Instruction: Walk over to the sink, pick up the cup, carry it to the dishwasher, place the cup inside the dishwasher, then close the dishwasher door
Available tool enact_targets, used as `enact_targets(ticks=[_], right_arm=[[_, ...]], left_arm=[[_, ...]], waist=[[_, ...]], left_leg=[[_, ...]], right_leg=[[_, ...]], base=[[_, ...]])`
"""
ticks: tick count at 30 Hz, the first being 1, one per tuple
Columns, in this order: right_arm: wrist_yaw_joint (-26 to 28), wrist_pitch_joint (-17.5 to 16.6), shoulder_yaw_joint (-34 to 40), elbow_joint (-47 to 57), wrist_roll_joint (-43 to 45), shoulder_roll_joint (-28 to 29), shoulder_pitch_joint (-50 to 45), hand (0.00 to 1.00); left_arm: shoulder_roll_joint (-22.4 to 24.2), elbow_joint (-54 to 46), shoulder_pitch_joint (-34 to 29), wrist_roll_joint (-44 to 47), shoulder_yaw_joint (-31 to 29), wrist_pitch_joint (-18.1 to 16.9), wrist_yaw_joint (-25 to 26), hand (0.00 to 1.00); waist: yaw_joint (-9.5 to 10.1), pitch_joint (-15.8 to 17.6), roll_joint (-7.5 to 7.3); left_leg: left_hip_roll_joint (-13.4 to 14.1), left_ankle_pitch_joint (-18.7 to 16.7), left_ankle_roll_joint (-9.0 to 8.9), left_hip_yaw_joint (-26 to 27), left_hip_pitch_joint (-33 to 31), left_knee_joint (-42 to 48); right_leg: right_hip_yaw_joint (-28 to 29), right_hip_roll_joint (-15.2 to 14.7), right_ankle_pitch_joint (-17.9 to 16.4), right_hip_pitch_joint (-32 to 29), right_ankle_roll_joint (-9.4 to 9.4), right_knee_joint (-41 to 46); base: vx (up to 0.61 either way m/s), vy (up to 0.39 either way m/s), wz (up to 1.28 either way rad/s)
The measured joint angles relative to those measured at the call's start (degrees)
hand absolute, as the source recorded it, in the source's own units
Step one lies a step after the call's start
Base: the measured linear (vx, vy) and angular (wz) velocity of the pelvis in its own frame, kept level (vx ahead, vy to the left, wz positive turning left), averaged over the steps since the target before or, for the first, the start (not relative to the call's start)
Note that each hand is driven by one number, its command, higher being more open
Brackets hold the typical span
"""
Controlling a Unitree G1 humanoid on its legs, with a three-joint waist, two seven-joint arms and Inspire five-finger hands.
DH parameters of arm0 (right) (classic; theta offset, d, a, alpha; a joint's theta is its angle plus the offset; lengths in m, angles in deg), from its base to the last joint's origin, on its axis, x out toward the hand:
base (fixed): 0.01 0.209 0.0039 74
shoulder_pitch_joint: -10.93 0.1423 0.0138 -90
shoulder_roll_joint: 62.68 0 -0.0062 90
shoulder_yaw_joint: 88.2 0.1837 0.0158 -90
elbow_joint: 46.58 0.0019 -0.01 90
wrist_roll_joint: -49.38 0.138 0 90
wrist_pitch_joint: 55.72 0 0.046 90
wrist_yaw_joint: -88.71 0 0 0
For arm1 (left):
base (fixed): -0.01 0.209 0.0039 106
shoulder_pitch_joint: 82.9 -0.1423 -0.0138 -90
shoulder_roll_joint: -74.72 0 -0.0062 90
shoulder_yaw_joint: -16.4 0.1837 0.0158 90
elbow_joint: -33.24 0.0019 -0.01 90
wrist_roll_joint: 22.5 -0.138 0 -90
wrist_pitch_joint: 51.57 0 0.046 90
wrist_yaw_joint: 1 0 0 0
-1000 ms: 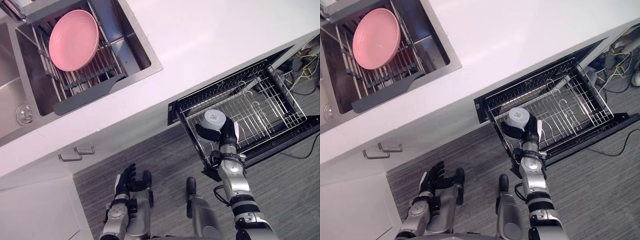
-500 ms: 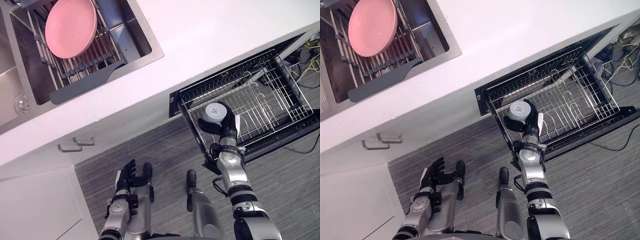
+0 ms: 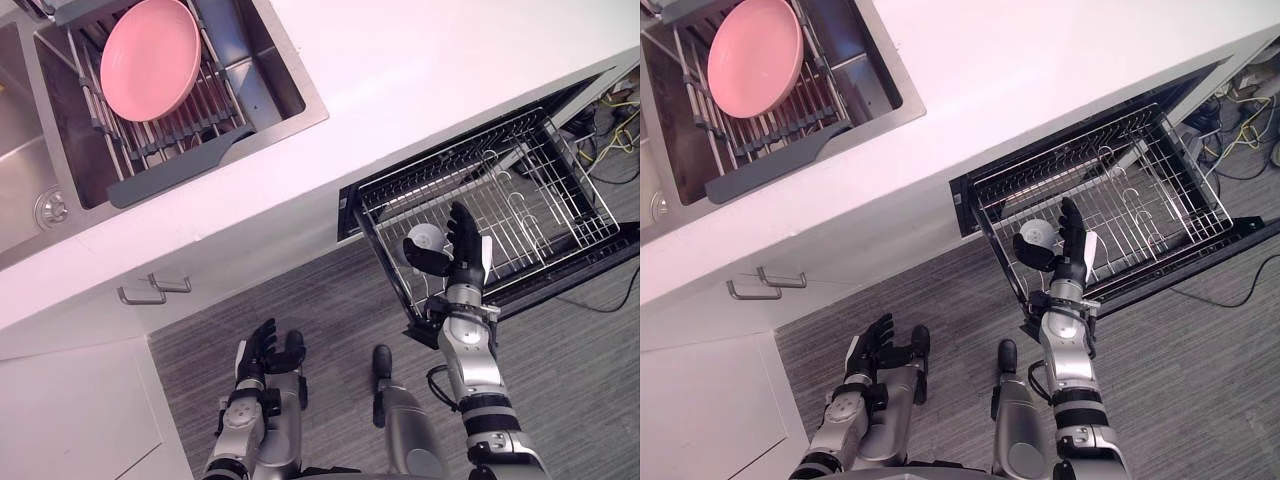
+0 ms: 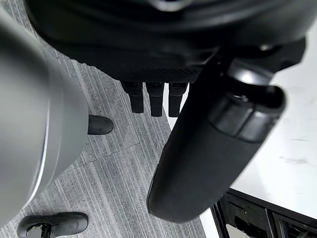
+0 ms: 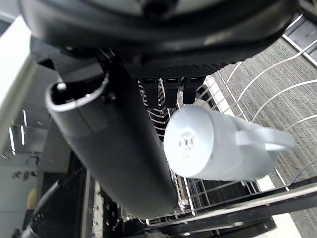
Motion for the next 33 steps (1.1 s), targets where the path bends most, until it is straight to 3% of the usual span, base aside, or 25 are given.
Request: enact_targets(ticks=[7,12,15,23,33], right_arm=[[0.32,-0.79,0.0,13.4,0.18,2.95,-9.61,0.9],[2.34,-1.64,-1.68,19.99,0.31,5.07,-17.38,0.9],[4.27,-2.61,-3.12,23.09,0.3,6.22,-22.18,0.9],[7.8,-4.0,-6.84,24.83,0.1,7.49,-25.56,0.9],[9.63,-5.04,-10.15,23.47,-3.19,6.39,-27.46,0.9]], left_arm=[[-0.02,0.06,-0.38,-0.12,-0.42,1.01,-0.45,0.9],[-0.35,0.22,-2.11,-1.32,-1.83,1.76,-1.5,0.9],[-0.13,1.0,-3.42,-2.45,-2.22,2.15,-1.72,0.9],[-0.09,3.33,-5.21,-3.86,-3.43,2.16,-2.6,0.9],[-2.46,10.09,-6.42,-4.66,-5.62,1.65,-2.64,0.9]], waist=[[-0.68,-0.21,-0.38],[-1.96,-1.96,-2.52],[-2.76,-4.94,-3.54],[-3.15,-9.81,-3.77],[-3.67,-16.33,-3.68]], left_leg=[[0.26,-0.78,0.28,0.03,4.17,-1.05],[-0.03,-2.04,-0.02,0.09,7.63,-1.74],[-0.48,-3.02,-0.49,0.24,9.89,-2.11],[-0.88,-3.4,-0.72,0.18,14.37,-3.96],[-1.65,-2.5,-0.83,-2.32,16.37,-6.04]], right_leg=[[-0.52,0.05,-1.16,3.99,-0.19,-0.26],[-0.86,-0.26,-3.17,7.19,-0.11,-0.2],[-1.45,-0.85,-4.48,9.8,0.1,-0.72],[-3.01,-1.33,-4.52,15.83,0.12,-4.46],[-5.37,-1.36,-4.51,18.69,0.12,-5.83]], base=[[0.03,-0.009,0.02],[0.09,-0.007,0.03],[0.16,0.007,0.08],[0.08,0.001,0.09],[-0.01,-0.008,0.1]])
